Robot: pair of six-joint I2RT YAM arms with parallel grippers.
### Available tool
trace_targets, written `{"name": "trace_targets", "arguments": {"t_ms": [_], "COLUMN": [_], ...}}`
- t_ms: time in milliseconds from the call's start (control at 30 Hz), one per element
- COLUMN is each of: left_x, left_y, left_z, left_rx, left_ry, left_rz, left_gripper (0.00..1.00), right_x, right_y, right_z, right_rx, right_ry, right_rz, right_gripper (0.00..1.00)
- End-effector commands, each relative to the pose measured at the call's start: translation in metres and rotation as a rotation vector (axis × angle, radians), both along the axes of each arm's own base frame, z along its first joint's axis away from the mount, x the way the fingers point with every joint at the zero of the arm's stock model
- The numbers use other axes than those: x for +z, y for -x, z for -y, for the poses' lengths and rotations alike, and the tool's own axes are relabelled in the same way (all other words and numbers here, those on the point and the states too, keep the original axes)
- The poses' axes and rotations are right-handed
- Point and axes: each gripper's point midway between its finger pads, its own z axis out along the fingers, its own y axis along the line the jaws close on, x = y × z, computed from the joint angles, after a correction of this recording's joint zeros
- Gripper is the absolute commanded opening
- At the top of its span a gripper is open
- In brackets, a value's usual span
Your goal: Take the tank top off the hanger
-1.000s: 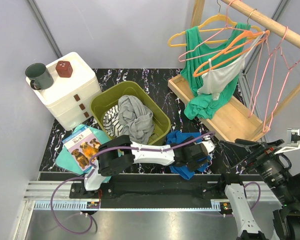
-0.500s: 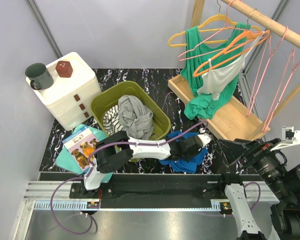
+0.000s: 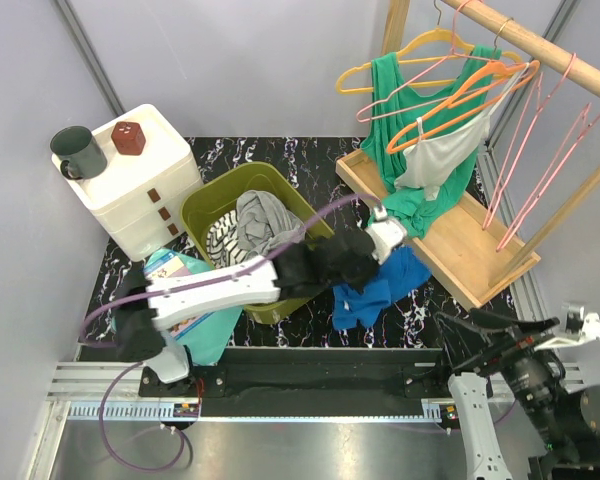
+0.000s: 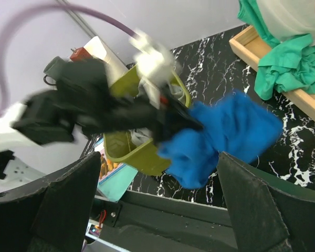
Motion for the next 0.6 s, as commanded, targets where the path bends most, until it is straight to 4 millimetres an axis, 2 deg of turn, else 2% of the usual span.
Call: {"name": "trace_targets", "arguments": {"t_ms": [0,100,133,200,233,267,333,367,433,467,500,533,567], "left_x": [0.114,0.148,0.169,0.182,0.197,0.203,0.211,0.219,0.218,0.218,0.218,0.193,0.180], "left_y": [-0.018,-0.025,-0.027,-0.041,-0.045,-0.059,-0.071,-0.082,-0.090,-0.098,-0.103,-0.107,-0.118], "left_z": [-0.029,-0.047,-0.058,-0.079,-0.094,-0.109,-0.130,-0.150,-0.165,-0.179,-0.183,-0.182,-0.190], "left_rx": [0.063,0.087,0.104,0.165,0.197,0.243,0.298,0.353,0.400,0.442,0.457,0.460,0.498], "left_ry": [0.229,0.297,0.334,0.340,0.369,0.375,0.392,0.408,0.418,0.427,0.449,0.431,0.427], "left_rz": [0.121,0.149,0.175,0.203,0.224,0.239,0.253,0.273,0.270,0.274,0.277,0.230,0.216], "left_gripper": [0.00,0.00,0.00,0.00,0.00,0.00,0.00,0.00,0.00,0.00,0.00,0.00,0.00], "right_x": [-0.001,0.002,0.003,0.005,0.006,0.006,0.007,0.007,0.006,0.005,0.004,0.003,0.002], "right_y": [0.012,0.016,0.016,0.015,0.014,0.013,0.010,0.010,0.006,0.005,0.003,0.000,-0.001], "right_z": [0.006,0.006,0.006,0.007,0.007,0.007,0.006,0.006,0.005,0.005,0.004,0.004,0.004], "right_rx": [-0.046,-0.049,-0.050,-0.055,-0.056,-0.053,-0.048,-0.047,-0.042,-0.040,-0.037,-0.034,-0.033], "right_ry": [0.008,0.000,0.000,0.001,-0.002,-0.001,-0.005,-0.008,-0.016,-0.019,-0.022,-0.028,-0.030], "right_rz": [0.066,0.092,0.100,0.111,0.108,0.107,0.106,0.106,0.097,0.091,0.084,0.073,0.067], "right_gripper": [1.00,1.00,1.00,1.00,1.00,1.00,1.00,1.00,1.00,1.00,1.00,1.00,1.00]}}
